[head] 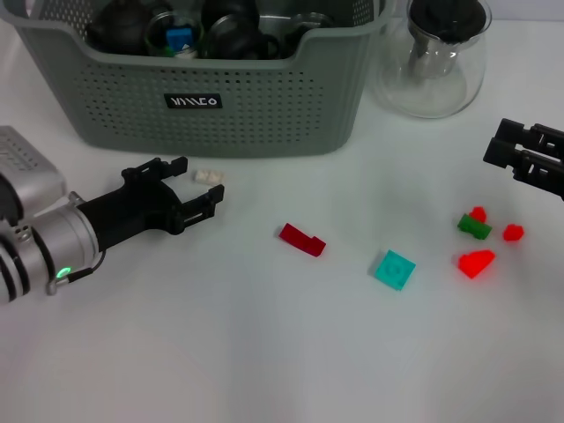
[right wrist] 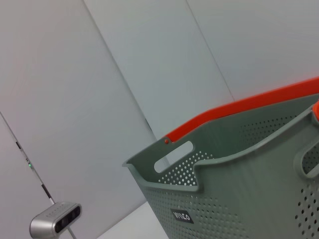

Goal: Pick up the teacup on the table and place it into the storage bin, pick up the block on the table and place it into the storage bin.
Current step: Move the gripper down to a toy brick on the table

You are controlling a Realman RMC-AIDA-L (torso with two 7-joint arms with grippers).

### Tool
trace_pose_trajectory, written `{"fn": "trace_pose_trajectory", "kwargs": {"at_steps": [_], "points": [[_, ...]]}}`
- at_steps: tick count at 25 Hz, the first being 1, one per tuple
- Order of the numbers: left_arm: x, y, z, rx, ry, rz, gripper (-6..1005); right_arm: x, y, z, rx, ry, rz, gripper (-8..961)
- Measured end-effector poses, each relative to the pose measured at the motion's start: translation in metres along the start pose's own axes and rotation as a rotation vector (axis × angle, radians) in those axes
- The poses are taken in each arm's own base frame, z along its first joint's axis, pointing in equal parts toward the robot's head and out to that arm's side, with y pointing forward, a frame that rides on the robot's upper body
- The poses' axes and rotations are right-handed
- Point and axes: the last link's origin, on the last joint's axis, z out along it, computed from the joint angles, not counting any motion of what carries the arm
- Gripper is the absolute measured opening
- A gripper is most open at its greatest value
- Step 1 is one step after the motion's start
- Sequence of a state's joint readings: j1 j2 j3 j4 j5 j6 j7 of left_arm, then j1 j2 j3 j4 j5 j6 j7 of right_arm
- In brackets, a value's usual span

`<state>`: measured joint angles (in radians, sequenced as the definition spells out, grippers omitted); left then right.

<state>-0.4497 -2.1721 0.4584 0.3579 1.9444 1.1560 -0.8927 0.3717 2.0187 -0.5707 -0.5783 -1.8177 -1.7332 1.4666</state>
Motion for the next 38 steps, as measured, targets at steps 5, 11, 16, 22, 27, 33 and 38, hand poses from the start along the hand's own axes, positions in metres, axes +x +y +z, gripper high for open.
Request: {"fn": "trace_pose_trajectory", "kwargs": {"at_steps": [5, 11, 16, 22, 27, 33, 38], "points": [[0.003, -0.001, 0.01, 0.007, -0.022, 0.009, 739, 0.0, 0.0, 0.0, 0.0, 0.0, 0.0, 616], [0.005, 0.0, 0.019, -0.005, -0.044, 0.025, 729, 0.001, 0.0, 0.0, 0.001, -0.001, 0.003, 616], [0.002, 0.013, 0.019, -0.083, -0.059, 0.047, 720, 0.002, 0.001, -0.001, 0.001, -0.001, 0.004, 615], [0.002, 0.031, -0.015, -0.211, 0.052, 0.037, 710, 0.002, 0.001, -0.003, 0.001, -0.002, 0.006, 615], [0.001, 0.024, -0.012, -0.167, 0.041, 0.039, 701, 0.002, 0.001, -0.002, 0.002, -0.001, 0.004, 616], [0.001, 0.024, 0.013, -0.137, -0.01, 0.102, 691, 0.002, 0.001, -0.002, 0.002, -0.001, 0.005, 616], [0.002, 0.027, 0.022, -0.122, -0.006, 0.158, 679, 0.004, 0.001, -0.003, 0.006, -0.001, 0.01, 615]]}}
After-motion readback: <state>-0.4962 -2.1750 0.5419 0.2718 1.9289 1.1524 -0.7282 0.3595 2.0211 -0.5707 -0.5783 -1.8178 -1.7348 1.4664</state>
